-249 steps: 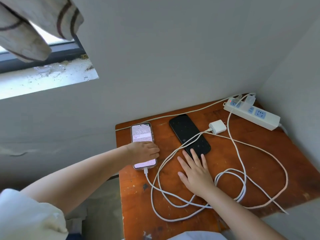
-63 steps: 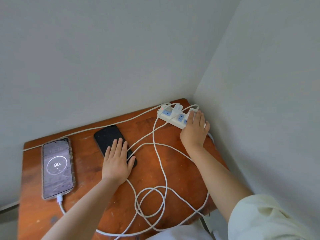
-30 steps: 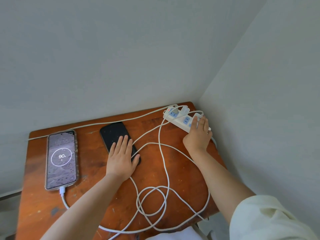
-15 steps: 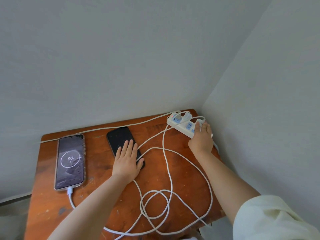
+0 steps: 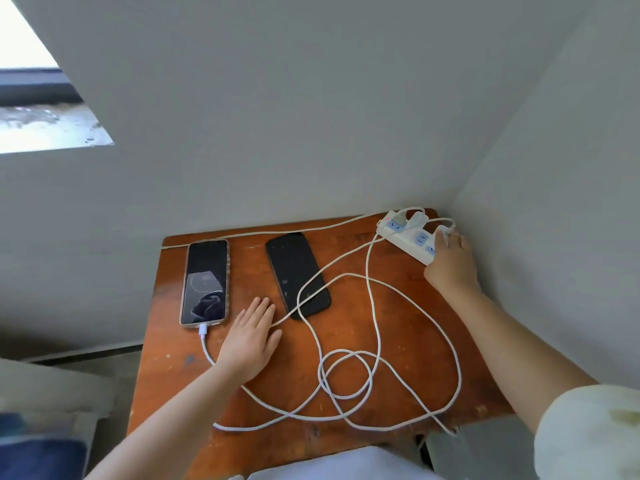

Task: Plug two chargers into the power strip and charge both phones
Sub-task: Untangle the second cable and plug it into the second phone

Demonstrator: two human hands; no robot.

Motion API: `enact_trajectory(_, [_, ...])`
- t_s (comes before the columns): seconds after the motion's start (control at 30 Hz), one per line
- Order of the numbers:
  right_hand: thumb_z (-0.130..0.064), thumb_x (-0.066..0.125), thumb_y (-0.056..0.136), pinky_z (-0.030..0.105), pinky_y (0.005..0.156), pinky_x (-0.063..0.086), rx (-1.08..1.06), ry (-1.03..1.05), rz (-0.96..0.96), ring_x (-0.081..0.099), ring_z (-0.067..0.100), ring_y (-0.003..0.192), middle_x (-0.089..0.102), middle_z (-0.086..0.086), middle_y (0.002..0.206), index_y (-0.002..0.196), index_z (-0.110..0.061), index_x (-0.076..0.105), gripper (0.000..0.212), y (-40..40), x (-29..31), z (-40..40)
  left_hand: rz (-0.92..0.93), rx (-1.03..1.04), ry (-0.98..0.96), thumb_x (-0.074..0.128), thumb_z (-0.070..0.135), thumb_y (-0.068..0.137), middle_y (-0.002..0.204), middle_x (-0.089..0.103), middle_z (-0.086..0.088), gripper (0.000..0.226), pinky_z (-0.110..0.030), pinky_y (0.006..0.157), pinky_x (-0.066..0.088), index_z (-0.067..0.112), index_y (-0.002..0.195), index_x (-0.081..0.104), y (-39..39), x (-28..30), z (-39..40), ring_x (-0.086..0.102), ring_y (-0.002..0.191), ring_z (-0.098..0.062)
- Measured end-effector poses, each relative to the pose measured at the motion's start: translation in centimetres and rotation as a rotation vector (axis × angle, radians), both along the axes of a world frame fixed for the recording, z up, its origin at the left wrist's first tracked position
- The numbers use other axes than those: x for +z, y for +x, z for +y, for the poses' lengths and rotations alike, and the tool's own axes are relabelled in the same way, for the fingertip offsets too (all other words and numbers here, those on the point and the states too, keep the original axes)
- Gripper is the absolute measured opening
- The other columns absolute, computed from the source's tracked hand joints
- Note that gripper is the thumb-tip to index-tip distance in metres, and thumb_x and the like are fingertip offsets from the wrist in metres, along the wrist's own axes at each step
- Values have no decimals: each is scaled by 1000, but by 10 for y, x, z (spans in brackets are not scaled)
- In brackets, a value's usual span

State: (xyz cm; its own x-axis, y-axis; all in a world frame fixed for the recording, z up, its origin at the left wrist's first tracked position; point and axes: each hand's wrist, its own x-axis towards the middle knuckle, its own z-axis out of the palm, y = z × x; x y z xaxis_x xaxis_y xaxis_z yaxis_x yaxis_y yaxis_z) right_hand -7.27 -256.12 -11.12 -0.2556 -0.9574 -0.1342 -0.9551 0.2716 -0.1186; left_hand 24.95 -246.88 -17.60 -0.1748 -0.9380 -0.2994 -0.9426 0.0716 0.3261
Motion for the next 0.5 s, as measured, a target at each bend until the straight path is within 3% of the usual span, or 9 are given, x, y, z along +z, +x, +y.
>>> enact_trajectory(0.2, [0,49,86,46,107,33,55,-183,-161,36,37,129,44,24,137,130,2,41,44,-4,-5,42,-27,2,-2,28,42,95,155,2,-1,57,-27,112,-6,20,143,8,13,-4,34,-6,142,-15])
enact_trajectory(0.37, [-11,52,90,32,96,41,181,-39,-318,53,26,115,63,14,119,118,-4,59,29,4,-17,103,14,20,-5,33,38,95,155,7,-2,55,-30,113,-3,19,142,14,10,0,35,-4,142,-16])
enact_trajectory(0.5, [-20,59,88,21,80,38,206,74,-367,57,17,95,69,6,96,110,-8,65,25,4,-20,143,62,7,-41,36,34,95,154,11,-3,53,-31,114,1,16,141,18,-1,3,26,-2,142,-17])
